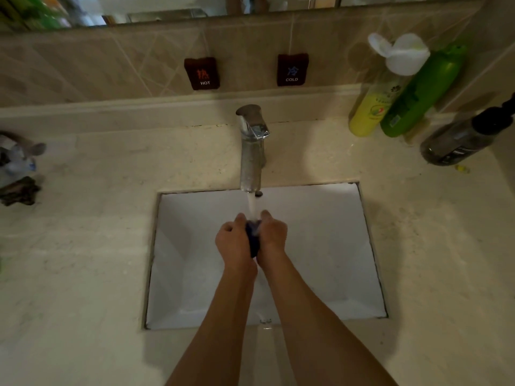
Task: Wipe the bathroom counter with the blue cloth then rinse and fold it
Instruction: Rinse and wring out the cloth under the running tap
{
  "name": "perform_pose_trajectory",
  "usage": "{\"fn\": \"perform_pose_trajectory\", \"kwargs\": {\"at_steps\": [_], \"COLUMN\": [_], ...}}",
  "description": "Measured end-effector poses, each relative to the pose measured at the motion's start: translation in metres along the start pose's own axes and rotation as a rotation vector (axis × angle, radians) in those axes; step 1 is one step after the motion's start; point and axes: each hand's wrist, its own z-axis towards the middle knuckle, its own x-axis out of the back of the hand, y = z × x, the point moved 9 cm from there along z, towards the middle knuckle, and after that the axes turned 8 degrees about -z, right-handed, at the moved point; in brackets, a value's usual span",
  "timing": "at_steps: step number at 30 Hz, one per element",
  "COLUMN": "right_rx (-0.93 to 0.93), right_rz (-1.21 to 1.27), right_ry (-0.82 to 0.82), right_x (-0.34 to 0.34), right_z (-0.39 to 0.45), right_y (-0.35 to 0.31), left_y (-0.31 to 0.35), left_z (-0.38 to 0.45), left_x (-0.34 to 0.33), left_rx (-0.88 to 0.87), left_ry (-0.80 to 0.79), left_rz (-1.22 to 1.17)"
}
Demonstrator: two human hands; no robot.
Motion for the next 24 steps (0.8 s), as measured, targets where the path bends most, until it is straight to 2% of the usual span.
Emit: {"fn": "perform_pose_trajectory", "kwargs": {"at_steps": [1,5,7,9,11,13,16,20,24], "right_rx": [-0.028,-0.291,-0.347,-0.343,-0.308,-0.227,-0.072,0.083,0.15], "right_rz": [0.031,0.264,0.288,0.333,0.336,0.266,0.212,0.198,0.151], "right_ry": [-0.006,-0.145,-0.227,-0.249,-0.198,-0.122,0.008,0.056,0.058], "right_x": [0.001,-0.011,-0.02,-0.025,-0.026,-0.023,-0.008,0.01,0.021], "right_z": [0.0,-0.01,-0.019,-0.022,-0.025,-0.02,-0.015,-0.013,-0.013], "right_y": [0.003,0.027,0.032,0.029,0.022,0.012,-0.002,-0.013,-0.017], "left_y": [0.003,0.02,0.026,0.034,0.047,0.05,0.023,-0.007,-0.015], "left_z": [-0.003,-0.005,-0.002,-0.001,-0.003,-0.003,0.007,0.01,0.001], "left_x": [0.001,0.005,0.009,0.018,0.028,0.036,0.04,0.016,-0.002], "left_rx": [-0.001,-0.112,-0.177,-0.28,-0.408,-0.448,-0.226,0.07,0.181], "left_ry": [0.0,-0.064,-0.084,-0.036,0.02,0.056,0.079,-0.022,-0.036], "left_rz": [-0.029,0.102,0.181,0.262,0.303,0.304,0.174,-0.007,-0.228]}}
